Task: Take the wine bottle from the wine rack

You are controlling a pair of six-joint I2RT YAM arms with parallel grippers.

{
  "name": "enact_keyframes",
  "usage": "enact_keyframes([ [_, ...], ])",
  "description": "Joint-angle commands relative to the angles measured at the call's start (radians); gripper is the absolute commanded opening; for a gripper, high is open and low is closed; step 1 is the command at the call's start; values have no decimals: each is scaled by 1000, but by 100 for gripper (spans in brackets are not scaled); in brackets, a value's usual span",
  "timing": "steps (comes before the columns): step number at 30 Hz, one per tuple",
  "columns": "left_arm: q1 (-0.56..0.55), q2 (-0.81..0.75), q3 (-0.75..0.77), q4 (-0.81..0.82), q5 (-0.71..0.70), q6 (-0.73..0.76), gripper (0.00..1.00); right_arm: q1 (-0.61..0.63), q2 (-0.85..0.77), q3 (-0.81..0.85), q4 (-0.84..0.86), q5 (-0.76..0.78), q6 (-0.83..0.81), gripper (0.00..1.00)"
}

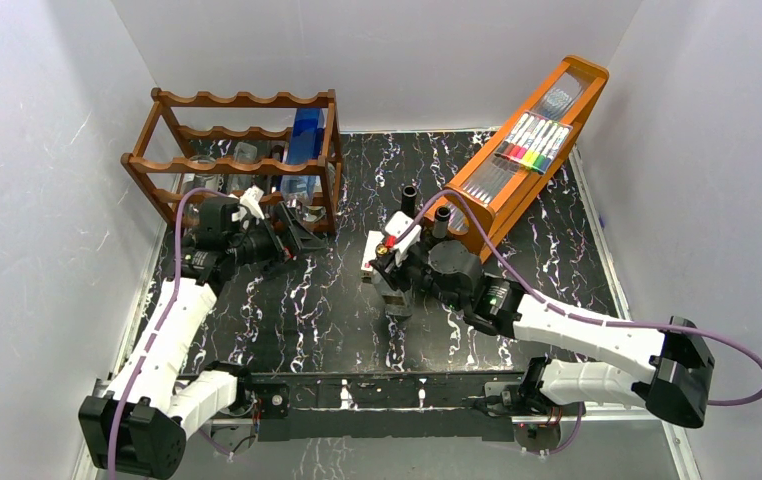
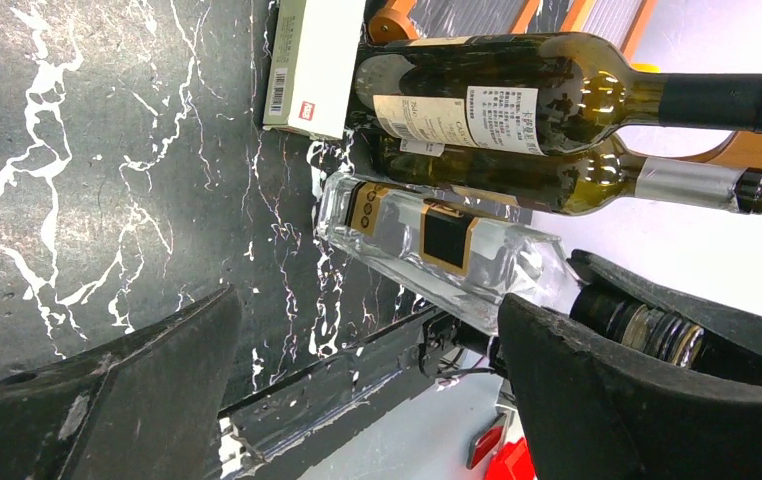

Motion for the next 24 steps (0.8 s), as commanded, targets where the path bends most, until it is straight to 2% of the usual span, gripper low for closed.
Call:
enact_keyframes([
  [1, 4, -37, -1, 0, 0, 13, 98, -19, -55, -11, 165, 94, -5, 0],
  [12, 4, -31, 8, 3, 4, 13, 98, -44, -21, -82, 405, 46, 34, 0],
  [20, 4, -61, -9, -5, -2, 5, 98, -95, 2, -102, 452, 33, 60, 0],
  [24, 4, -59, -1, -20, -7, 8, 98, -108, 5, -87, 408, 51, 44, 0],
])
